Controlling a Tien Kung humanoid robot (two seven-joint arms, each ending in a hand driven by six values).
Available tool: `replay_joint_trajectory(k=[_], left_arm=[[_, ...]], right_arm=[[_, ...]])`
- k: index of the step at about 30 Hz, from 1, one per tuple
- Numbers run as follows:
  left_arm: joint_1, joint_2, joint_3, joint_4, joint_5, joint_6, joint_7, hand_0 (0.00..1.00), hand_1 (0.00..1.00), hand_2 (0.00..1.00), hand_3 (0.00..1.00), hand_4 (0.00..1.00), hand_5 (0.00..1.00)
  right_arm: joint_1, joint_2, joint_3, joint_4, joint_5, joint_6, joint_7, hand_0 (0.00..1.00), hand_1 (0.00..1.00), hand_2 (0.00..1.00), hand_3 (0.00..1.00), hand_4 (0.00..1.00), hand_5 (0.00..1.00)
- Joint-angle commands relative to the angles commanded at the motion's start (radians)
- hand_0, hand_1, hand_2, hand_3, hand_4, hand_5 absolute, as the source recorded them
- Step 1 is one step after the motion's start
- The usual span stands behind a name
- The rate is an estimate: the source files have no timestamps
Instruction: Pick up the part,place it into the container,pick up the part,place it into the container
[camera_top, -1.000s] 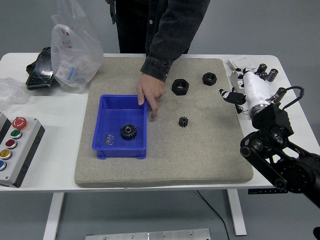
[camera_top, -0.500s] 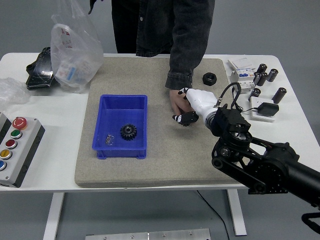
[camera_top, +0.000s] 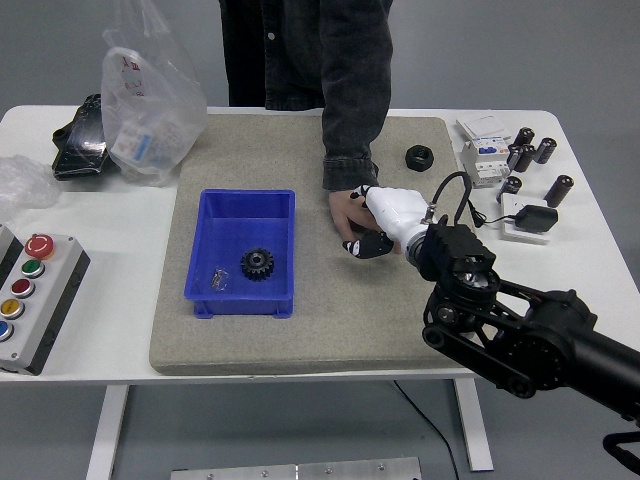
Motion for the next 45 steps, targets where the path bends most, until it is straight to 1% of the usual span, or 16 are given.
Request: replay_joint_trajectory(k=[6, 9, 12, 16, 24, 28, 37, 45], left_arm=[[0.001, -0.003, -0.002, 0.000, 0.003, 0.000, 0.001, 0.692, 0.549, 0.543, 0.623, 0.541, 0.065], [0.003, -0.004, -0.005, 0.000, 0.006, 0.000, 0.002, 0.692, 0.549, 0.543, 0.623, 0.541, 0.065], [0.003, -0.004, -0.006, 0.000, 0.007, 0.001, 0.002, 0.692, 0.549, 0.543, 0.623, 0.541, 0.064], [0.001, -0.004, -0.004, 0.000, 0.005, 0.001, 0.001, 0.692, 0.549, 0.543, 0.623, 0.540, 0.062], [-0.002, -0.004, -0.004, 0.000, 0.004, 0.001, 0.001, 0.692, 0.549, 0.543, 0.624, 0.539, 0.061], [-0.003, -0.004, -0.003, 0.000, 0.004, 0.001, 0.001, 0.692, 0.549, 0.543, 0.623, 0.539, 0.061], [-0.003, -0.003, 0.000, 0.000, 0.002, 0.001, 0.001, 0.692, 0.548, 0.542, 0.622, 0.538, 0.063], [-0.006, -0.001, 0.001, 0.000, 0.001, 0.002, 0.000, 0.692, 0.548, 0.542, 0.622, 0.538, 0.062]], right_arm=[[-0.029, -0.003, 0.103, 0.018, -0.090, -0.032, 0.000, 0.257, 0.617, 0.744, 0.830, 0.811, 0.303], [-0.036, -0.008, 0.157, 0.017, -0.120, -0.037, 0.000, 0.257, 0.617, 0.744, 0.830, 0.811, 0.303], [-0.035, -0.013, 0.168, 0.013, -0.119, -0.035, 0.000, 0.255, 0.616, 0.742, 0.828, 0.820, 0.313], [-0.029, -0.008, 0.140, 0.000, -0.089, -0.037, 0.000, 0.252, 0.615, 0.732, 0.816, 0.820, 0.311], [-0.004, -0.005, 0.019, -0.029, 0.025, -0.012, 0.000, 0.250, 0.609, 0.722, 0.815, 0.821, 0.310], [0.012, 0.000, -0.029, -0.036, 0.050, -0.013, 0.000, 0.244, 0.604, 0.712, 0.810, 0.815, 0.306], [0.023, 0.015, -0.051, -0.089, 0.070, -0.013, 0.000, 0.244, 0.594, 0.711, 0.806, 0.810, 0.304], [0.024, 0.018, -0.059, -0.108, 0.091, -0.012, 0.000, 0.241, 0.594, 0.713, 0.806, 0.807, 0.306]])
